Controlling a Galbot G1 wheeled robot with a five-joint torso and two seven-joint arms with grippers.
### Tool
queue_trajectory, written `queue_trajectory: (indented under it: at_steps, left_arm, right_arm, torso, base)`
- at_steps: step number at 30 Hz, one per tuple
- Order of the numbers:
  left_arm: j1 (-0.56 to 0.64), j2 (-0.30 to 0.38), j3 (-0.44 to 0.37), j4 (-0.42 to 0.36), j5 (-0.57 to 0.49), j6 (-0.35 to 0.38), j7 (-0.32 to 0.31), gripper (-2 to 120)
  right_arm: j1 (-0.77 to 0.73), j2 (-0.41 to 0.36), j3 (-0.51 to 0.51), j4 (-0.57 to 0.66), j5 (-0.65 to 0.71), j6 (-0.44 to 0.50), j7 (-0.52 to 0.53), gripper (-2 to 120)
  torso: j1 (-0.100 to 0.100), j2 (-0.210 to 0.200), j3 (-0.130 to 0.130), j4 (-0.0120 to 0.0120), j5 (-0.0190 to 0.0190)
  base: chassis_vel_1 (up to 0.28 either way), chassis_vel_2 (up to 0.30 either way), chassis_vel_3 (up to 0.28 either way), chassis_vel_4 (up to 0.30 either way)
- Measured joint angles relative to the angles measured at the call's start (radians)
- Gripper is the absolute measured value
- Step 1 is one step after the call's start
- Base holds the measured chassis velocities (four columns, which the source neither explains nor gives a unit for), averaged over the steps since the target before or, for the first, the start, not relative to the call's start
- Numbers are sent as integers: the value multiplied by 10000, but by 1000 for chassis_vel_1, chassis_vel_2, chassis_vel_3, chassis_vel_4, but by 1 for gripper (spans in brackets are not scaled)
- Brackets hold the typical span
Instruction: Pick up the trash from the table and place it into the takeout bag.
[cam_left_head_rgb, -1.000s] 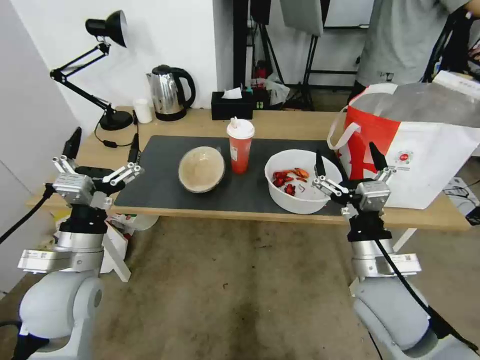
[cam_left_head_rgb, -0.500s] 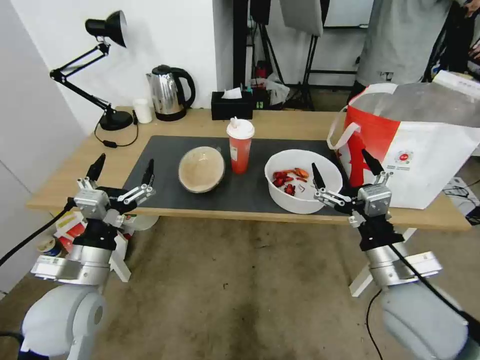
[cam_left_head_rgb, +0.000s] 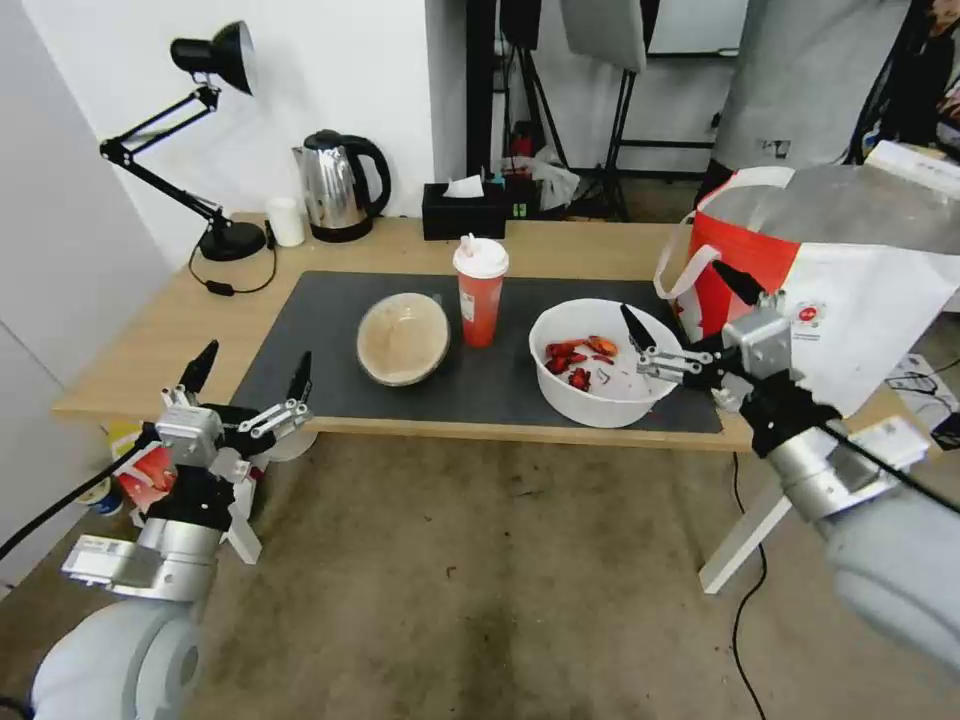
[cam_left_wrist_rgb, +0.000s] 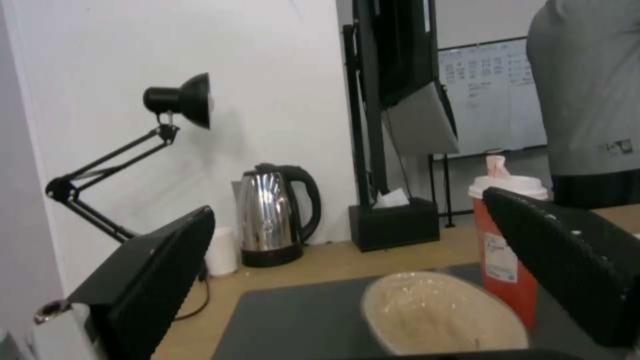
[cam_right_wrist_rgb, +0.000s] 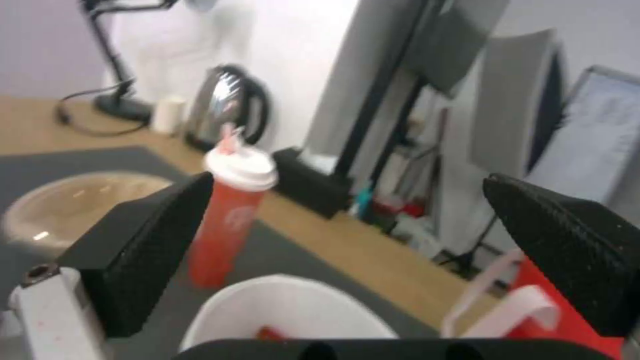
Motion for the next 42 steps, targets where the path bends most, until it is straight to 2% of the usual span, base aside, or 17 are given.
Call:
queue_trajectory:
  at_steps: [5, 10, 12, 13, 16, 17, 20, 21, 25, 26, 30, 31, 33, 35, 42]
  left_arm:
    - [183, -58, 21, -34, 15, 1, -5, 100]
    - [265, -63, 82, -35, 27, 2, -7, 100]
    - [370, 2, 193, 11, 38, 1, -7, 100]
    - [370, 2, 193, 11, 38, 1, -7, 100]
    - [508, 219, 333, 221, 44, -32, -7, 100]
    - [508, 219, 333, 221, 44, -32, -7, 100]
    - [490, 176, 617, 355, 349, -109, -7, 100]
    - [490, 176, 617, 355, 349, -109, -7, 100]
    - [338, -58, 1131, 412, 739, -93, -2, 100]
    - [338, -58, 1131, 412, 739, -93, -2, 100]
    - [311, -316, 1483, 587, 1051, -256, 54, 100]
    - [311, -316, 1483, 587, 1051, -256, 54, 100]
    - [302, -393, 1616, 644, 1096, -308, 75, 100]
    - [281, -448, 1759, 662, 1177, -326, 84, 100]
    - [258, -528, 1996, 650, 1340, -321, 87, 100]
  right_arm:
    - [781, -692, -557, -2, 929, -447, -215, 100]
    - [1120, -1062, -705, -24, 1264, -574, -356, 100]
    - [1324, -1612, -749, -42, 1732, -765, -532, 100]
    - [1324, -1612, -749, -42, 1732, -765, -532, 100]
    - [1482, -2647, -765, -197, 2726, -1381, -1095, 100]
    - [1482, -2647, -765, -197, 2726, -1381, -1095, 100]
    - [1439, -3426, -836, -474, 2958, -1545, -1872, 100]
    - [1439, -3426, -836, -474, 2958, -1545, -1872, 100]
    - [1359, -4363, -871, -862, 3011, -1606, -2468, 100]
    - [1359, -4363, -871, -862, 3011, -1606, -2468, 100]
    - [1121, -5131, -486, -1325, 3138, -1620, -3256, 100]
    - [1121, -5131, -486, -1325, 3138, -1620, -3256, 100]
    - [446, -5293, 297, -1485, 3138, -1619, -3365, 100]
    - [-20, -5340, 653, -1552, 3117, -1618, -3412, 100]
    - [-719, -5675, 1132, -1792, 3060, -1598, -3639, 100]
  torso:
    - [0, 0, 0, 1, 6]
    - [0, 0, 1, 6, 0]
    - [1, 0, 1, 1, 0]
    - [1, 0, 1, 1, 0]
    - [1, 0, 1, -1, 1]
    - [1, 0, 1, -1, 1]
    - [1, 0, 1, 0, 2]
    - [1, 0, 1, 0, 2]
    - [1, 0, 1, 0, -1]
    - [1, 0, 1, 0, -1]
    - [1, 0, 1, -1, 1]
    - [1, 0, 1, -1, 1]
    - [1, 0, 0, 3, -2]
    - [1, 0, 1, 3, 4]
    - [1, 0, 1, 0, 0]
  base:
    - [0, 0, 0, 0]
    - [0, 0, 0, 0]
    - [0, 0, 0, 0]
    - [0, 0, 0, 0]
    - [0, 0, 0, 0]
    - [0, 0, 0, 0]
    - [0, 0, 0, 0]
    - [0, 0, 0, 0]
    - [0, 0, 0, 0]
    - [0, 0, 0, 0]
    - [0, 0, 0, 0]
    - [0, 0, 0, 0]
    - [0, 0, 0, 0]
    - [0, 0, 0, 0]
    - [0, 0, 0, 0]
